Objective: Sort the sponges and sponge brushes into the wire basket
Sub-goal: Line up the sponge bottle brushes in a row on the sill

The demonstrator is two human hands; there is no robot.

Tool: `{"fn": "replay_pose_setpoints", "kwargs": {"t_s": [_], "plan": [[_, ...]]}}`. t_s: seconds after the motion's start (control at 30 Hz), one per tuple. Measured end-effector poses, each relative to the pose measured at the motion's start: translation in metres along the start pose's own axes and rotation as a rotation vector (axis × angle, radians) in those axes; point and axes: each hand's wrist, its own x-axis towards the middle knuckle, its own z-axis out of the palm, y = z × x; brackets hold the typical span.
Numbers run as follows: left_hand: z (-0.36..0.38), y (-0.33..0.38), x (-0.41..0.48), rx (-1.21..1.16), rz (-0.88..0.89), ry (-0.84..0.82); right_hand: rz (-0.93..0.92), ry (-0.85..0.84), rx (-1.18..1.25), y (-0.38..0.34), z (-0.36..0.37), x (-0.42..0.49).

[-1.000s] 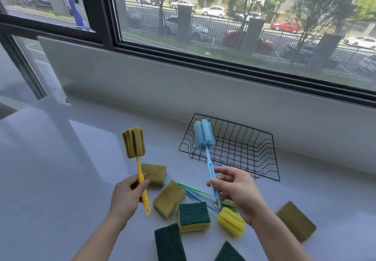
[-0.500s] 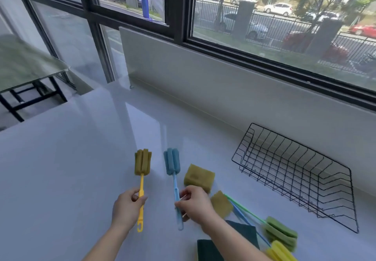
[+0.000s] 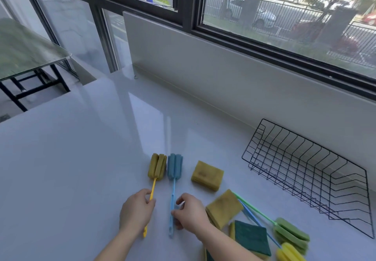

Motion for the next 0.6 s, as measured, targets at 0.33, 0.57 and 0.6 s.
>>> {"fn": "replay_pose_setpoints", "kwargs": {"t_s": [0.33, 0.57, 0.6], "plan": [[-0.002, 0.006, -0.01, 0.03, -0.014, 0.046, -0.095, 0.032, -0.034, 0.007, -0.018, -0.012], [0.01, 0.047, -0.027, 0.033, 0.218, 0.096, -0.136, 0.124, 0.115, 0.036, -0.062, -0.051], [0.014, 0.057, -0.031, 0.032, 0.275, 0.073, -0.141, 0.158, 0.149, 0.042, -0.07, -0.058]]}}
